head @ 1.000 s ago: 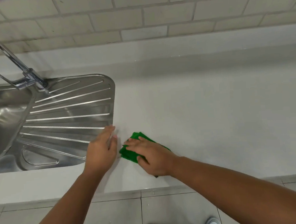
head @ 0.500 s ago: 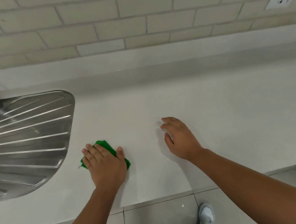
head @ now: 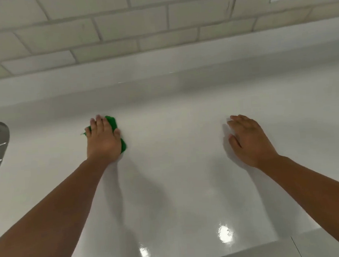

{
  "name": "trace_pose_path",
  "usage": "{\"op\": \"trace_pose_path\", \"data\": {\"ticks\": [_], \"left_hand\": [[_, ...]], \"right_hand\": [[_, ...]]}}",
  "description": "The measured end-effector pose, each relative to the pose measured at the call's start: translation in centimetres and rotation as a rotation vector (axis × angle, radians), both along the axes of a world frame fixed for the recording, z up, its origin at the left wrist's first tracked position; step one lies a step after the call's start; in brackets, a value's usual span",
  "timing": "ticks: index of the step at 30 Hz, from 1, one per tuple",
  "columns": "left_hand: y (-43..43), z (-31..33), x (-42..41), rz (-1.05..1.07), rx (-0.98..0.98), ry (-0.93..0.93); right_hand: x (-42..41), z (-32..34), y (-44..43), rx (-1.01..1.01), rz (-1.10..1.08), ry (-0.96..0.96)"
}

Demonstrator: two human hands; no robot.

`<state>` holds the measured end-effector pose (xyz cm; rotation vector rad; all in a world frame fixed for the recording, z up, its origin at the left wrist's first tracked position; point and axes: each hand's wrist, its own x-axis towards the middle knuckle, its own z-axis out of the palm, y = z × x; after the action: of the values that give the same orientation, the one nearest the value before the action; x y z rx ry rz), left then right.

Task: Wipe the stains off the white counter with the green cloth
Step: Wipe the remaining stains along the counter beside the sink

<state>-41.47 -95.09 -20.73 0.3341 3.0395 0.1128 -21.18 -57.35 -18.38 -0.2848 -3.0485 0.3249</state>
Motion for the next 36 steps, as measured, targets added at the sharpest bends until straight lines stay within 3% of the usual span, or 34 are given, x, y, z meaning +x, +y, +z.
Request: {"op": "trace_pose_path", "data": {"ticks": [6,13,22,29,33,36], "left_hand": [[10.4,0.5,0.5,-0.341,0.039,-0.014],[18.2,0.6,6.7,-0.613,-0.007,-0.033],[16.8,1.2,18.9,-0.896,0.001,-0.052],[3.6,1.8,23.1,-0.717,0.074,-0.058],[-5.1,1.1,22.3,-0.409,0.089,-0.034],[-7.0,0.5,21.8,-0.161,0.092,-0.027]], "right_hand": [[0.5,-0.6,3.4,-0.030,0.056,0.013],[2.1,-0.9,4.5,-0.107,0.073,0.049],[4.2,-0.6,1.5,-0.174,0.102,0.037],[7.4,-0.7,-2.7,-0.198,0.109,0.056],[9.3,-0.7,-4.6,-0.215,0.084,0.054],[10.7,-0.7,-5.8,-0.191,0.063,0.044]]}}
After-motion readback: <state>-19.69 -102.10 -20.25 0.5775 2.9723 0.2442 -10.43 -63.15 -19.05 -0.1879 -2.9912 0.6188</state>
